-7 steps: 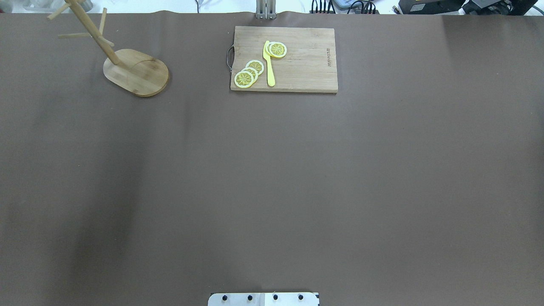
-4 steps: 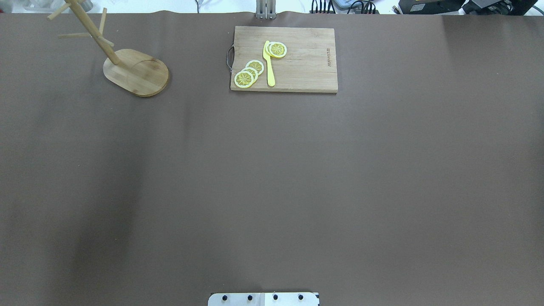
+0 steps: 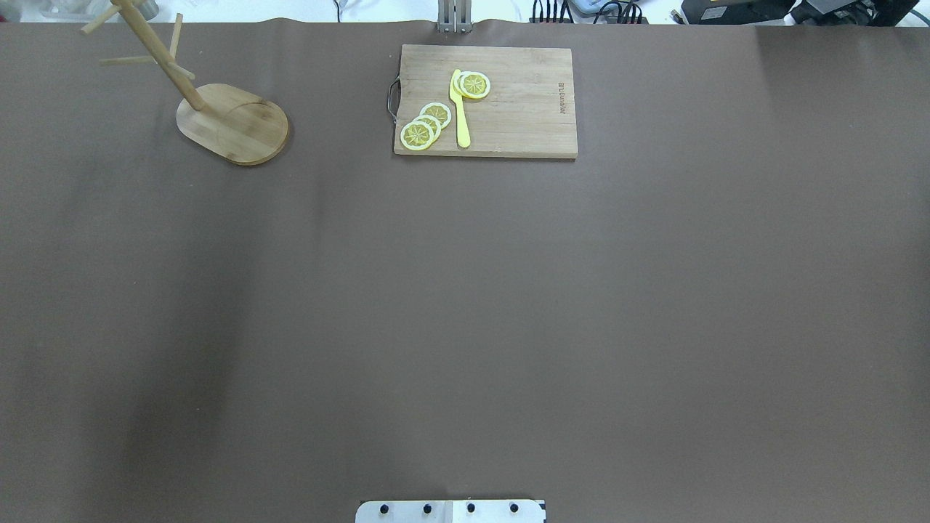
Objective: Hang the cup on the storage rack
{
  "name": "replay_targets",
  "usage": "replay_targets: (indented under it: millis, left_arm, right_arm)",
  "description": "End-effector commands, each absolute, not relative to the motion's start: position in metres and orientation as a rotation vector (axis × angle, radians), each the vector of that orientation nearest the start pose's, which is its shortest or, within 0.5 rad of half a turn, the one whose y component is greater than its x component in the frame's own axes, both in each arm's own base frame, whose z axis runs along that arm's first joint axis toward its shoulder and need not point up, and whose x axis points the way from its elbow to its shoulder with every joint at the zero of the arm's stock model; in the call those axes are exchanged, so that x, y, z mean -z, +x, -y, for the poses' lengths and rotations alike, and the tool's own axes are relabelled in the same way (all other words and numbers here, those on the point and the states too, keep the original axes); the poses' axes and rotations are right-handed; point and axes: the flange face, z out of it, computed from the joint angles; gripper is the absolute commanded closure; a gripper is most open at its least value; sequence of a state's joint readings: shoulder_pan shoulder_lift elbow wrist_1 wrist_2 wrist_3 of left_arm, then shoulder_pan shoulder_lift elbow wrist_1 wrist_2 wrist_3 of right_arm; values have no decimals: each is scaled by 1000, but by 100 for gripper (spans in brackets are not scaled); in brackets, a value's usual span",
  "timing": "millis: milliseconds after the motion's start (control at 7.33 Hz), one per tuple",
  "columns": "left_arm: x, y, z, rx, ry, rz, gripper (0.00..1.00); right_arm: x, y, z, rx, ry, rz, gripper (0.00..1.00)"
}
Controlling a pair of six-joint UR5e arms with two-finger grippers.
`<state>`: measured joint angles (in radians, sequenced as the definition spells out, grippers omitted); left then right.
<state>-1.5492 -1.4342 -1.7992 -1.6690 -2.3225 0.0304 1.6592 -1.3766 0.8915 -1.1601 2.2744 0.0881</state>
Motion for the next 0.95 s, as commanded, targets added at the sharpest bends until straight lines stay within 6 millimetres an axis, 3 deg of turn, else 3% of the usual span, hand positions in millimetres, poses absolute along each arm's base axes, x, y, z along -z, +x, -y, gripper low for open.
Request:
replay_targets:
  millis: [0,136,273,409,545,682,818]
  left_arm:
    - [-597,-56,446,-122,190,-749,2]
    - [-594,-56,445,-124,194,-749,2]
    - [-589,-56,444,-126,204,-748,2]
    - [-589,-56,444,-125,202,-748,2]
    - [-589,-57,444,-124,203,-748,2]
    - [-589,-56,444,-126,204,-748,2]
    - [-588,-57,444,-125,207,-748,2]
  right_arm:
    - [-855,91,517,-203,-55,677,14]
    - [-855,92,517,-208,-51,667,26]
    - [-854,91,517,-208,-49,668,52]
    - [-854,91,517,-207,-48,668,91]
    - [-852,92,519,-206,-45,669,100]
    - [-849,91,521,-203,-40,670,100]
    - [-827,91,533,-189,3,682,100]
